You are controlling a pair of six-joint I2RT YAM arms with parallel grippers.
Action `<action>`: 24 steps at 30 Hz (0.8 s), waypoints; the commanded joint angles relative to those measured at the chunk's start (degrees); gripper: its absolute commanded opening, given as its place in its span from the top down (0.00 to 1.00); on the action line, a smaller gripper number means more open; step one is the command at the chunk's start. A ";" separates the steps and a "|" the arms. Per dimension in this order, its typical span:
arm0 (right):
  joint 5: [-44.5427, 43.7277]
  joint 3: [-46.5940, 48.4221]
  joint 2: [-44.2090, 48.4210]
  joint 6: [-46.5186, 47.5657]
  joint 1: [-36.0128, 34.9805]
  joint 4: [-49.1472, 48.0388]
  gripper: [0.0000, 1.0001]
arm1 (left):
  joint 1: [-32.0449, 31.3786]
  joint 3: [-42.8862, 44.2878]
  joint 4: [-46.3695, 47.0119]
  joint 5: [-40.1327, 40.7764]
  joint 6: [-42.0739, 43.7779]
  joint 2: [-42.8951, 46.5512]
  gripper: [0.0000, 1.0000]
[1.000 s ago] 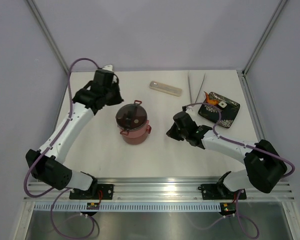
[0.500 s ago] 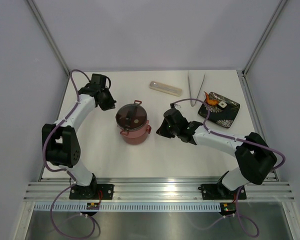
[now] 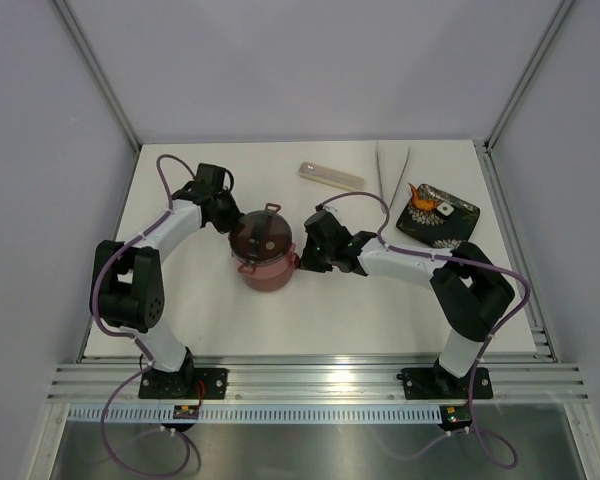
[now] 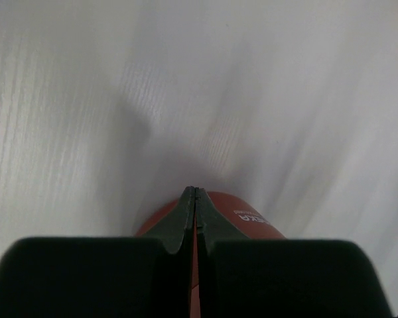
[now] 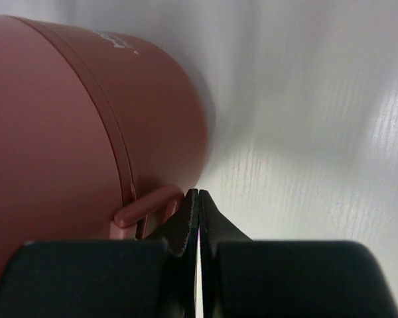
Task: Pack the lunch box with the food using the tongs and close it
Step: Close the fastener on the packing box.
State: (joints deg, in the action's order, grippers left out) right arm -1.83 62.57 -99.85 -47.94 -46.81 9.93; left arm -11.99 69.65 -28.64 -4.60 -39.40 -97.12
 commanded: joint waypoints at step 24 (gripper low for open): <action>-9.51 -9.14 17.33 -1.63 0.32 12.57 1.00 | -4.10 -12.43 3.42 1.61 -7.80 10.37 1.00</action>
State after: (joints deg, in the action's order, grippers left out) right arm -10.02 52.05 -82.30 -48.10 -44.69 21.80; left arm -15.94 57.60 -26.85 -3.79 -46.59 -88.97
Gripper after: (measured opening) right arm 0.008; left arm 0.002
